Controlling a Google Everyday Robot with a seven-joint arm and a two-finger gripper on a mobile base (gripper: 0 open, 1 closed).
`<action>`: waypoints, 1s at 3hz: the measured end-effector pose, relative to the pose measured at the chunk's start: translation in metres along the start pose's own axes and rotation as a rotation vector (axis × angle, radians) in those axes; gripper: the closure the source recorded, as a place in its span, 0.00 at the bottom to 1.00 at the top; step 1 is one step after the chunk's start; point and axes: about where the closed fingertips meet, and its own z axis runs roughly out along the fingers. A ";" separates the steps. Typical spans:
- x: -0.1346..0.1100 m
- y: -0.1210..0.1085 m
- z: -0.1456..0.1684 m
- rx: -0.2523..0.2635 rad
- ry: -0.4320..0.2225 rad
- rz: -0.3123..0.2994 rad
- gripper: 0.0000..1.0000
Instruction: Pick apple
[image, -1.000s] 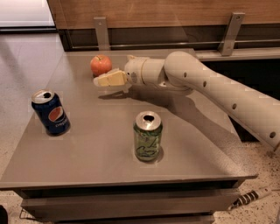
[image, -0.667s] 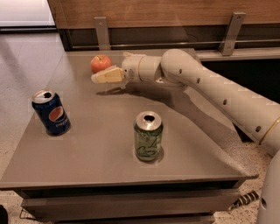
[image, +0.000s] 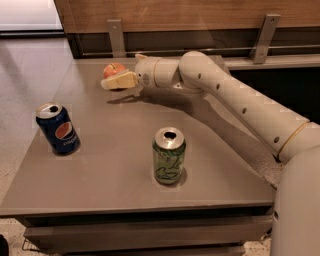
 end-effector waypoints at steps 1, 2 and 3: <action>0.006 -0.001 0.009 -0.005 -0.006 0.014 0.00; 0.018 -0.001 0.015 -0.001 -0.016 0.042 0.00; 0.021 0.000 0.019 0.008 -0.031 0.046 0.11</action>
Offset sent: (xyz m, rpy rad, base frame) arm 0.0090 0.0074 -0.0306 0.0491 0.0443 -0.0236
